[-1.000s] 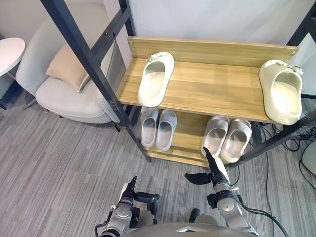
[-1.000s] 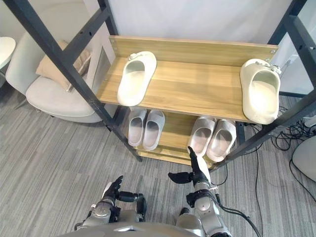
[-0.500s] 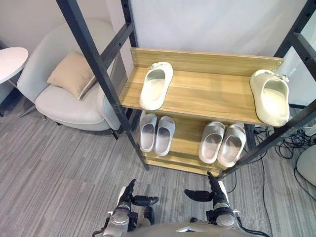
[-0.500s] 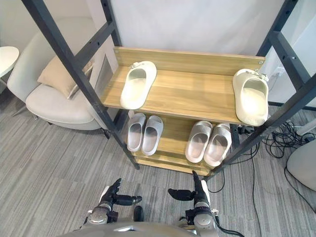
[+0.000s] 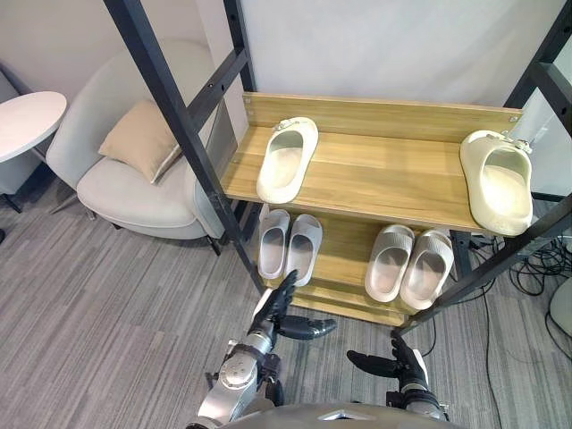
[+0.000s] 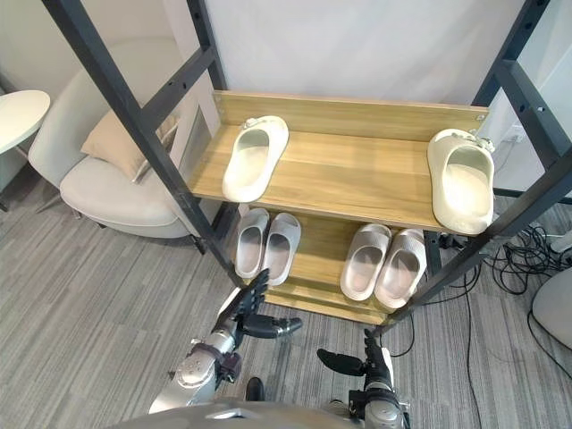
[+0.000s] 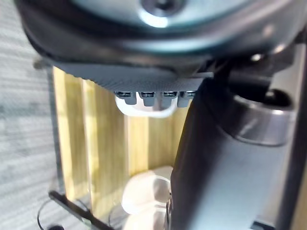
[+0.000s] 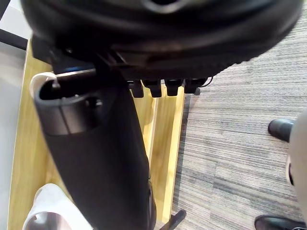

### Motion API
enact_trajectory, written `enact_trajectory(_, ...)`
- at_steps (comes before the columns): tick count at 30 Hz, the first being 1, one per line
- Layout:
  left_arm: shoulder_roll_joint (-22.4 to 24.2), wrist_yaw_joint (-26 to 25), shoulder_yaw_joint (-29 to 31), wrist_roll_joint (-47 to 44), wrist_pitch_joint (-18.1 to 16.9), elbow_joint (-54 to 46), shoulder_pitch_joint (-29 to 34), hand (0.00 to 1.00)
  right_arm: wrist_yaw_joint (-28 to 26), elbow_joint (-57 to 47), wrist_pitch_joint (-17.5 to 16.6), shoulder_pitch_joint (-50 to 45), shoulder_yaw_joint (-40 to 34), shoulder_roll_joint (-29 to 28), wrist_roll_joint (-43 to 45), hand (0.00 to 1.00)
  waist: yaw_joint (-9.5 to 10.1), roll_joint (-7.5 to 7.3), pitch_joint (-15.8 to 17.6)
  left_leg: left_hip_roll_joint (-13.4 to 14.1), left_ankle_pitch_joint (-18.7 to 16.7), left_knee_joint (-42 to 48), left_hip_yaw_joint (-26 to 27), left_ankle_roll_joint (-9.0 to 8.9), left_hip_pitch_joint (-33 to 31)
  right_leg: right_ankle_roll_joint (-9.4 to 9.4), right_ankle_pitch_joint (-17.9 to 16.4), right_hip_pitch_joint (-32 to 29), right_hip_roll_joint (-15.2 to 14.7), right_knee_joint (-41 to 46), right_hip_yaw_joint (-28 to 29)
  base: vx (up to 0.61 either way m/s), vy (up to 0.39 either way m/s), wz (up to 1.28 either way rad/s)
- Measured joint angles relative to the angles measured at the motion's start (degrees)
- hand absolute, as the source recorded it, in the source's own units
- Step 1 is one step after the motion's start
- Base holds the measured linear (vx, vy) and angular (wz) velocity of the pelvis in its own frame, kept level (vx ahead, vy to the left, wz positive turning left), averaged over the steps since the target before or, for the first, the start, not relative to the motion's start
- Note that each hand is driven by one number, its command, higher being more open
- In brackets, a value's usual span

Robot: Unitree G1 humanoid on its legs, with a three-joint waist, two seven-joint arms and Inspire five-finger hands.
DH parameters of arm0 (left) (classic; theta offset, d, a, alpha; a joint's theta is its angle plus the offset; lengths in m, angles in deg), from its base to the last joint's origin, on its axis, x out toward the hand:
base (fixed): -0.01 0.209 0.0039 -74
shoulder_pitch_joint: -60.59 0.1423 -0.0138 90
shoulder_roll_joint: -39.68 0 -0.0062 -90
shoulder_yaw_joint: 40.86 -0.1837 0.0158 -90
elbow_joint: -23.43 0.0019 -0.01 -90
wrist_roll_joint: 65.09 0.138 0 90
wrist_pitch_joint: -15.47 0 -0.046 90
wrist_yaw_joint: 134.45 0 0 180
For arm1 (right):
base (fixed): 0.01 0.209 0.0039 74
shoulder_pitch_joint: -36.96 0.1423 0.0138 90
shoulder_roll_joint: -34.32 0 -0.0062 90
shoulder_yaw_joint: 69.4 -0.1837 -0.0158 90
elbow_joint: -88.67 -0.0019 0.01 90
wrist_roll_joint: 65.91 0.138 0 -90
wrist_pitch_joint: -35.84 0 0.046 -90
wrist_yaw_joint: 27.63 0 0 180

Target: Organize the slippers on the shoe rack

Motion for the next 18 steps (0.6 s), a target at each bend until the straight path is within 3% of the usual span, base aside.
enact_trajectory(6, -0.98, 4.34, -5.44, -7.15, 0.05, -7.10, -0.37, 1.00, -2.08, 1.30, -0.30, 0.20, -0.16, 0.18, 3.24, 1.00, -0.19, -0.22, -0.13, 0.28, -0.01, -0.02, 0.12, -0.01, -0.14, -0.07, -0.03, -0.14, 0.32, -0.14, 0.10, 0.00, 0.000, 0.00)
enact_trajectory(18, -1.04, 1.49, -6.06, -14.34, -0.73, -28.41, -8.02, 1.00, -3.06, 3.25, -0.35, -0.14, 0.59, 0.46, 4.93, 1.00, 0.13, -1.52, -2.59, 0.54, -0.03, 0.00, 0.38, -0.05, -1.25, -0.11, 0.02, -1.20, 0.24, 0.07, 0.40, 0.00, 0.000, 0.00)
